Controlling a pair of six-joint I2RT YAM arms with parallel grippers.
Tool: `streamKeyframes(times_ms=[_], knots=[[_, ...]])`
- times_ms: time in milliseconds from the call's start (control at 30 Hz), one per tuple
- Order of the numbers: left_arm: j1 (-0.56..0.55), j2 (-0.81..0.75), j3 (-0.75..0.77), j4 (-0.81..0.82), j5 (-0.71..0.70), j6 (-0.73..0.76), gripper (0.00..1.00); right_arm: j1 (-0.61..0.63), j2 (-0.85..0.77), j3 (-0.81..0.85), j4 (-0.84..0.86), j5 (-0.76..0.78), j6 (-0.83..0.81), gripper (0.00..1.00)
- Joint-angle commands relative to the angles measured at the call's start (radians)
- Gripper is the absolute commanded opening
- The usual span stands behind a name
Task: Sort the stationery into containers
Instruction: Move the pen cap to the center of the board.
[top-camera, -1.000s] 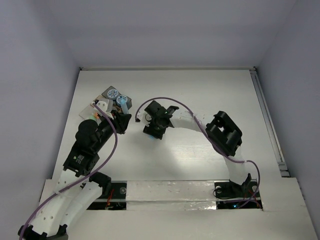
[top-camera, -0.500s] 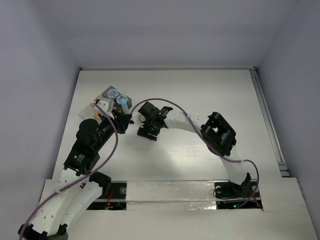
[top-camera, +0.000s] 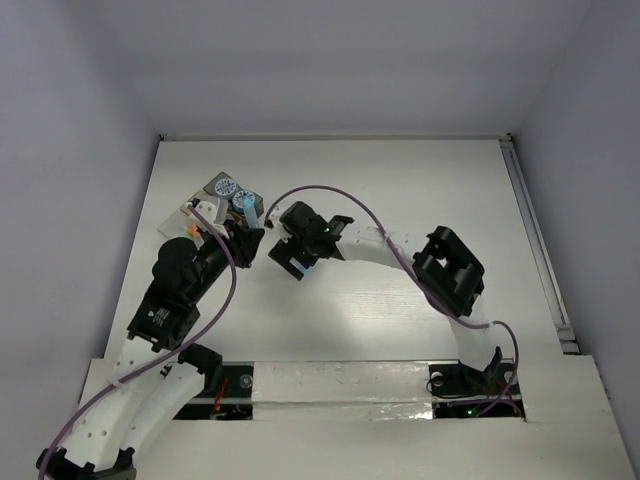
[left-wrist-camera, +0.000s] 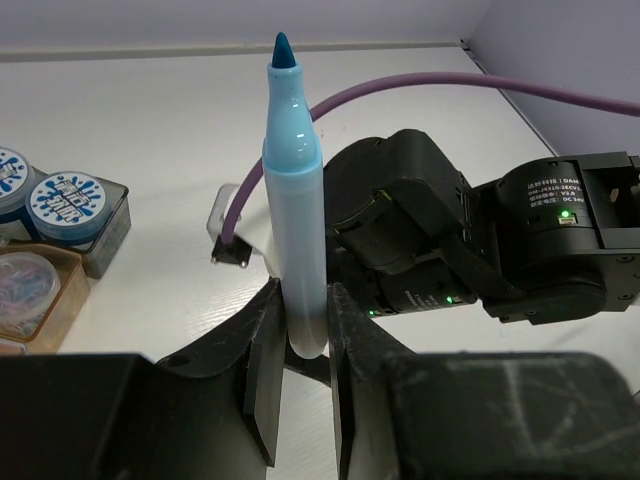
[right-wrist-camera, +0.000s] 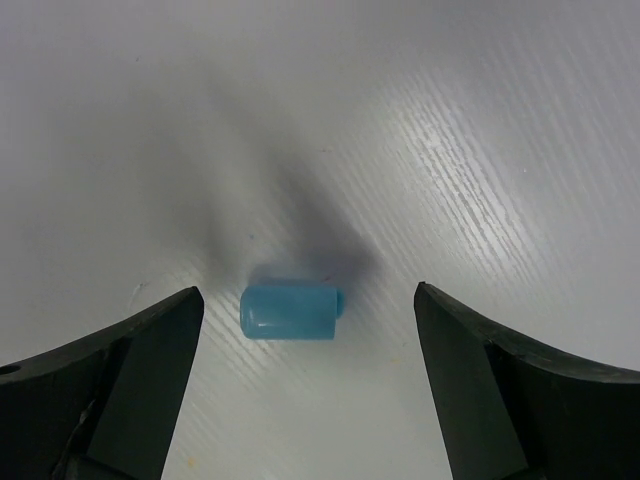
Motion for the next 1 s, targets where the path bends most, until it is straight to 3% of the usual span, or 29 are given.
streamKeyframes(times_ms=[0,267,600,967], knots=[[-0.002,-0.002,0.035,0.044,0.016,0.007,0.00,0.007,-0.022,-0.006,0.098,0.094,0.167,0.92],[-0.002,0.004,0.035,0.046,0.027,0.004,0.00,0.007,0.020,0.005,0.123,0.193,0.260,0.92],[-0.002,0.002,0.034,0.046,0.031,0.004,0.00,0.007,0.093,0.074,0.092,0.256,0.263,0.91],[-0.002,0.002,0.034,0.048,0.039,0.003,0.00,0.007,0.050,0.013,0.084,0.278,0.274,0.91]])
